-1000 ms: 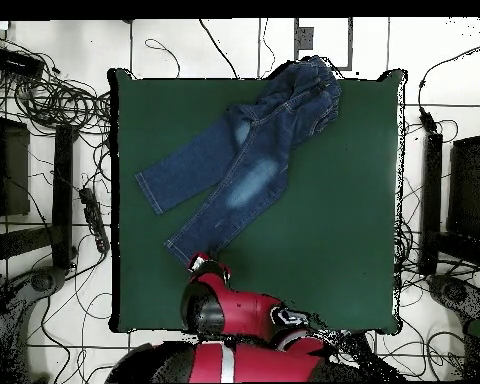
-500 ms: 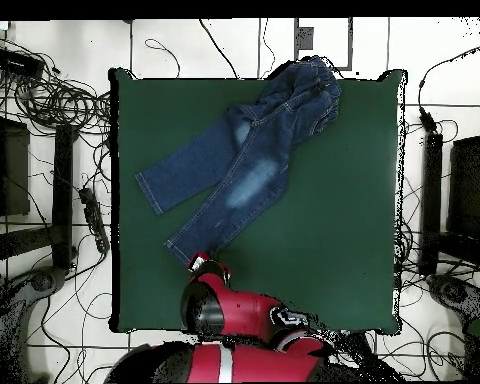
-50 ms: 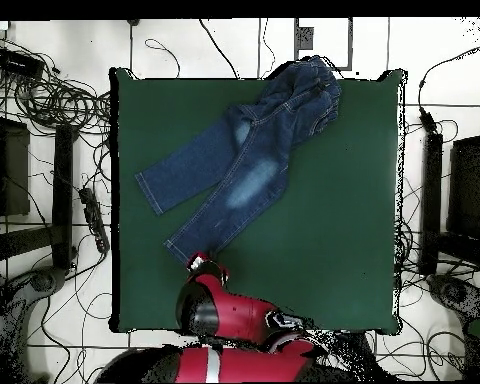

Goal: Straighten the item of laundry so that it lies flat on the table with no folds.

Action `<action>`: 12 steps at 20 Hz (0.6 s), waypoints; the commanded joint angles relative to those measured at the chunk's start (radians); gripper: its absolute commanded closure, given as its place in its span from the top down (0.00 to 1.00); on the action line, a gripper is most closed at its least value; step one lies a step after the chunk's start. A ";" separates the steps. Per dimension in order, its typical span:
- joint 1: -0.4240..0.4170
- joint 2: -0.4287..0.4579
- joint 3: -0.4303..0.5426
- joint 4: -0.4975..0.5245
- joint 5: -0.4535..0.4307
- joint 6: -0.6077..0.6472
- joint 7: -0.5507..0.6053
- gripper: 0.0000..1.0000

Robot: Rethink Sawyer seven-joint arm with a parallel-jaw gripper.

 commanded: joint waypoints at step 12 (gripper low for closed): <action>-0.105 -0.007 -0.049 0.260 -0.079 -0.095 0.244 0.00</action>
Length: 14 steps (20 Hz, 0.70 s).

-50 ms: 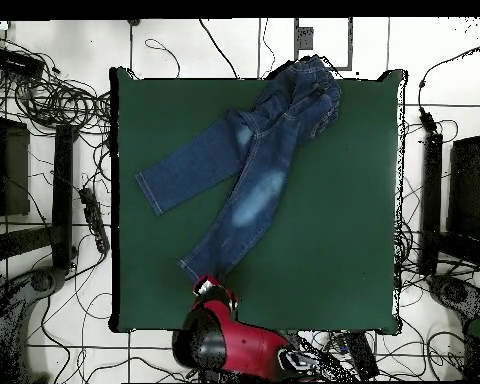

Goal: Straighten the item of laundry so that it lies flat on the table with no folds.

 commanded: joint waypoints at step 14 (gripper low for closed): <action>-0.026 0.309 0.161 0.083 0.054 -0.263 0.464 0.00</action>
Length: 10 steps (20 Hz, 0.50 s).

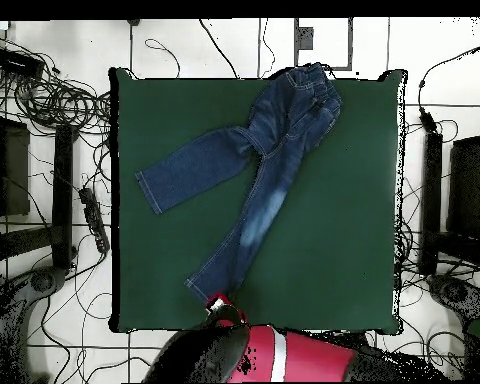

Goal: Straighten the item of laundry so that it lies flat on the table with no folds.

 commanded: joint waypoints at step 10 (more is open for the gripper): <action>0.196 0.012 0.259 0.129 0.330 -0.007 0.605 0.00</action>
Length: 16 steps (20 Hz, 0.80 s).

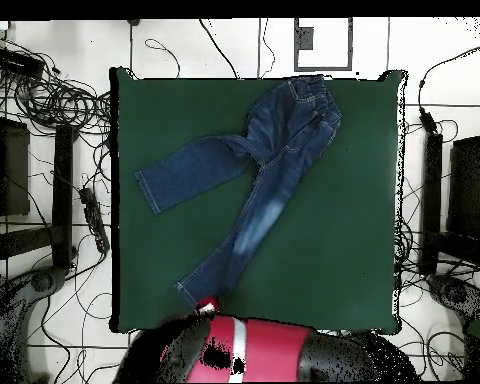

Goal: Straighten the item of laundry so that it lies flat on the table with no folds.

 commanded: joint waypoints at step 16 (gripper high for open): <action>0.278 -0.123 0.280 0.078 0.349 0.134 0.638 0.00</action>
